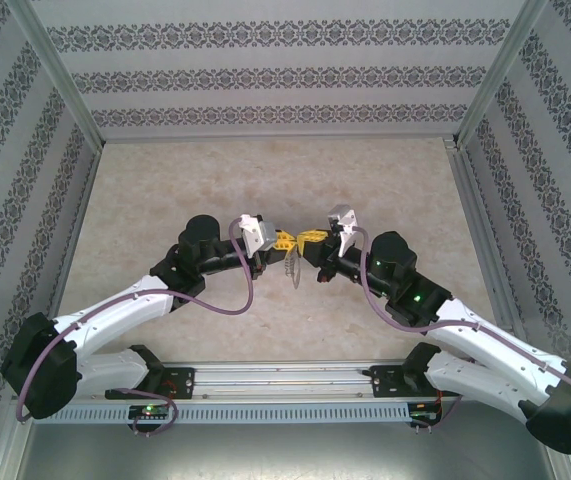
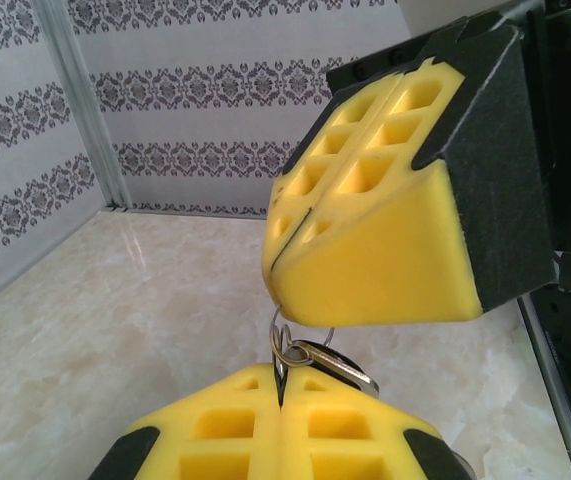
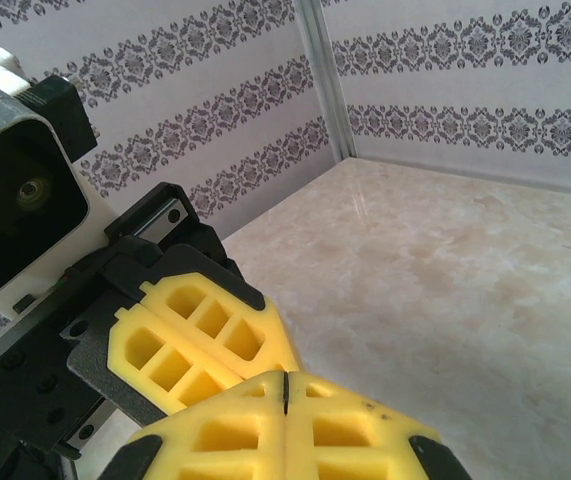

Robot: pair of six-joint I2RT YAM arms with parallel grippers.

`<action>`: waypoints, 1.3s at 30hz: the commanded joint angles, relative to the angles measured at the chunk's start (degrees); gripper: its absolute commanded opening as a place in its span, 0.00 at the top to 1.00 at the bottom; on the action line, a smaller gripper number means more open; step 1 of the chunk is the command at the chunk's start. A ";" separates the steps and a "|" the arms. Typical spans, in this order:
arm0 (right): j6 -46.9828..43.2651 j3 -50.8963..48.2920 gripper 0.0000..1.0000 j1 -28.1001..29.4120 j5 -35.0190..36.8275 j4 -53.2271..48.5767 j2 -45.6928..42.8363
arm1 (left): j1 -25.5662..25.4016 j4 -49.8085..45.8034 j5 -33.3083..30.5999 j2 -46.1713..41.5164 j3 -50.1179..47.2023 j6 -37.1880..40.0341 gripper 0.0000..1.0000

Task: Put the keys on the keyring

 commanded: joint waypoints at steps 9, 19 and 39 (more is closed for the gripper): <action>-1.83 -0.29 1.00 -0.45 1.86 -0.33 -0.47 | -1.25 0.57 0.33 -1.25 2.00 1.51 1.00; -1.40 -2.69 1.00 -1.92 2.53 -1.08 -2.22 | -1.28 0.35 0.07 -1.85 2.03 1.85 1.00; 1.85 -4.08 1.00 -4.39 -2.33 1.29 -1.09 | -1.42 4.36 -0.73 -2.72 0.69 0.71 1.00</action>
